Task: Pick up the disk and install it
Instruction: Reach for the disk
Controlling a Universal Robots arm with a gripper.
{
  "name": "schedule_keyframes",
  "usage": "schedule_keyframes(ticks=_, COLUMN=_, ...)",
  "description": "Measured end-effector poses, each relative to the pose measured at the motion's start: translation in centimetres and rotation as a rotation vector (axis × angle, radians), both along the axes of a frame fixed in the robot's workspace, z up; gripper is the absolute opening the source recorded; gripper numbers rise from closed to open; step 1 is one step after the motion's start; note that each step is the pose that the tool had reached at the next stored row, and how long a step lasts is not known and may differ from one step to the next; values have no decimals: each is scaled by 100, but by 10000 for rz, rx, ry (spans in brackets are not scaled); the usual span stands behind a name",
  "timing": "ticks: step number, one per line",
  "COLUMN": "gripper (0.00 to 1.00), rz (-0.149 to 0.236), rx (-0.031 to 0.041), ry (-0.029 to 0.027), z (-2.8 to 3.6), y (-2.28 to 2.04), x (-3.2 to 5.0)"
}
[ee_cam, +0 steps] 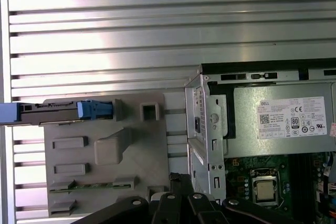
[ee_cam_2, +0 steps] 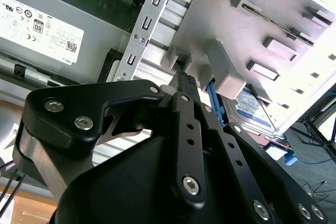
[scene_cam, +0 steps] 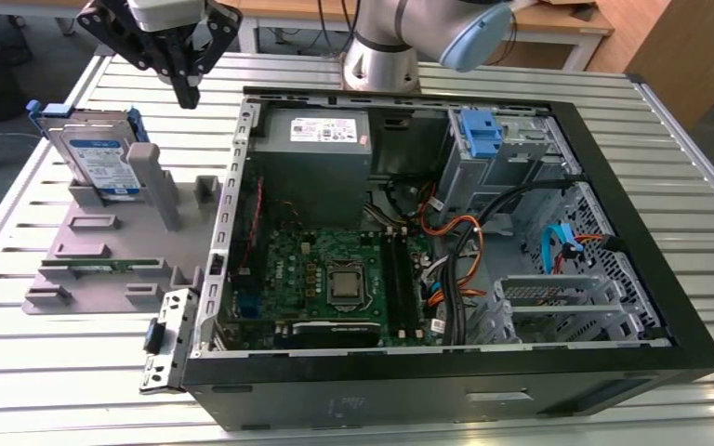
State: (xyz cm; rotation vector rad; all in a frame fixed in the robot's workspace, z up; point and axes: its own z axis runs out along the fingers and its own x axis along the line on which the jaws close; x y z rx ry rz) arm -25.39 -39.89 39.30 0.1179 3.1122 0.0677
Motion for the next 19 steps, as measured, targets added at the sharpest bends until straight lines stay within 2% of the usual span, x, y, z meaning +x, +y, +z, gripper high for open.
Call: schedule_keyframes(ticks=19, gripper=11, rz=-1, rx=0, ry=0, z=0, y=0, x=-42)
